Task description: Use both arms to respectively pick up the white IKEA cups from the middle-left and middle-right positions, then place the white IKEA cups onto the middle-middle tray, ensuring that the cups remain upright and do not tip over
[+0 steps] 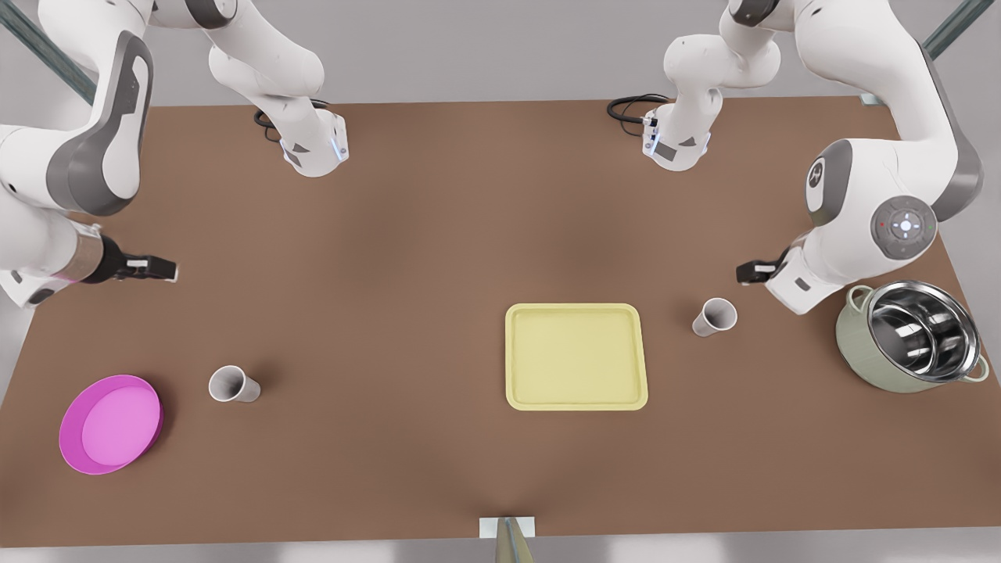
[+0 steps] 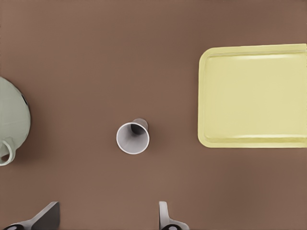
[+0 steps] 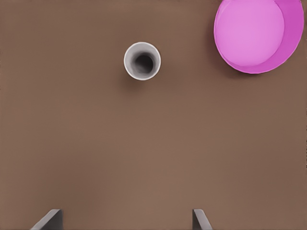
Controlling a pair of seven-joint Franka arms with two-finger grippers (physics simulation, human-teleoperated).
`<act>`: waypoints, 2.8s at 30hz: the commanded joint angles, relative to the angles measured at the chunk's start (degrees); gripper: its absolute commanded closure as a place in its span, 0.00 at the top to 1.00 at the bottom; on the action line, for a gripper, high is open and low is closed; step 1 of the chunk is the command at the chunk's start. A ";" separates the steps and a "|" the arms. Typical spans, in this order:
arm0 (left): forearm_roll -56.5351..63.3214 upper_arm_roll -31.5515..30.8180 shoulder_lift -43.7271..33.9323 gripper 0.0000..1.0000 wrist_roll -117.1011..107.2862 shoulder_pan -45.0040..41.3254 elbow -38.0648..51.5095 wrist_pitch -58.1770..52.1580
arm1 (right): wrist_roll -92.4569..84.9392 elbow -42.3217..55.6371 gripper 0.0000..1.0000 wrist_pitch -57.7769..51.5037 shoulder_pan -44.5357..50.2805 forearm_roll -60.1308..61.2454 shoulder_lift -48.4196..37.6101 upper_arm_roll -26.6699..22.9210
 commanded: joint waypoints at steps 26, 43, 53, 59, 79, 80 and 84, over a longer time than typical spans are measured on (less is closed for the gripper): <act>-9.34 9.31 7.05 0.98 4.89 0.53 -39.52 49.55 | -2.28 3.08 1.00 33.22 -3.25 2.70 32.75 -0.26; -12.16 5.35 10.82 0.21 -5.62 -2.36 -17.84 28.13 | -3.16 2.55 0.21 33.31 -1.93 1.73 33.81 0.09; -13.30 0.96 29.55 0.21 -33.60 -13.36 3.72 28.10 | -6.94 6.33 0.21 30.93 10.73 2.08 29.94 11.87; -13.30 0.87 31.13 0.26 -33.51 -13.09 3.72 28.28 | -5.09 15.73 0.21 33.39 28.39 2.61 36.88 11.78; -10.49 -4.23 28.85 1.00 -33.87 -7.99 3.81 17.39 | -0.61 36.65 0.21 31.72 40.79 12.45 55.96 12.22; -10.49 -4.23 28.14 1.00 -33.78 -7.99 3.99 16.42 | -0.52 36.65 0.93 31.81 40.88 12.45 55.96 12.22; -9.70 -3.44 28.14 1.00 -34.13 -4.05 28.22 -7.29 | -0.61 36.56 1.00 32.08 40.96 12.45 55.96 12.22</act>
